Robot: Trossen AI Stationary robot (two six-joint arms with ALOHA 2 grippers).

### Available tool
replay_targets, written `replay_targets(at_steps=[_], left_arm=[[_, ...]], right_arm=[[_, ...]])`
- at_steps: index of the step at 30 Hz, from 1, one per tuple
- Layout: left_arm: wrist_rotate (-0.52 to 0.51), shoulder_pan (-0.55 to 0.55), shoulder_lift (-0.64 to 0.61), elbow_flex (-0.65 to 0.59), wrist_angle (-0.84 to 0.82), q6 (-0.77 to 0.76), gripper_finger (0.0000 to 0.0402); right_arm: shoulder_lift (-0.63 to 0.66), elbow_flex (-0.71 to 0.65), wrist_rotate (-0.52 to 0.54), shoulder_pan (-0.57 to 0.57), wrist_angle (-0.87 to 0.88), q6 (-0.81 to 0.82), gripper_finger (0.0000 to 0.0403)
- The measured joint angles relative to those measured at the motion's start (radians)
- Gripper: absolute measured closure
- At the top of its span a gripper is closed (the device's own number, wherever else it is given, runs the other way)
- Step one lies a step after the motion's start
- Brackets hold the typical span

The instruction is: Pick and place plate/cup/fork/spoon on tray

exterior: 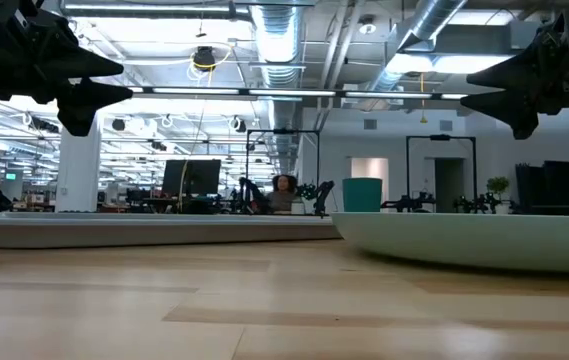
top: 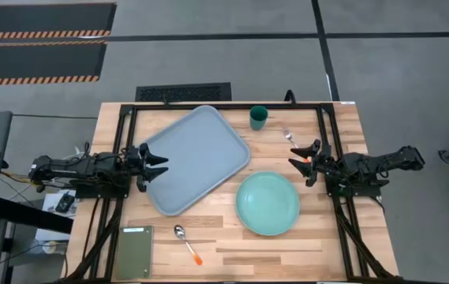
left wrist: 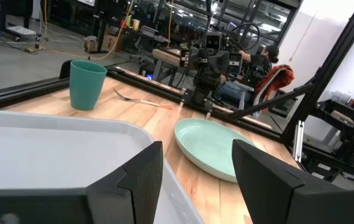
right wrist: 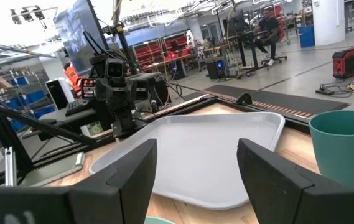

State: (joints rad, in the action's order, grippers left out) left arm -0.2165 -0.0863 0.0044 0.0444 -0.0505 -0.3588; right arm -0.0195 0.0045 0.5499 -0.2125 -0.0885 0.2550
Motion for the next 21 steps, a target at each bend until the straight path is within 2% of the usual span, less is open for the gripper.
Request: replay_targets(at_steps=[10, 15, 21], left_arm=[[-0.032, 0.0, 0.0, 0.0, 0.003, -0.005, 0.0221], [-0.017, 0.0, 0.0, 0.0, 0.003, -0.165, 0.0221], [-0.016, 0.0, 0.0, 0.0, 0.003, -0.227, 0.0221]], right_arm=[[0.0, 0.0, 0.0, 0.0, 0.0, 0.0, 0.0154], [0.0, 0.0, 0.0, 0.0, 0.0, 0.0, 0.0154], [0.0, 0.0, 0.0, 0.0, 0.0, 0.0, 0.0154]])
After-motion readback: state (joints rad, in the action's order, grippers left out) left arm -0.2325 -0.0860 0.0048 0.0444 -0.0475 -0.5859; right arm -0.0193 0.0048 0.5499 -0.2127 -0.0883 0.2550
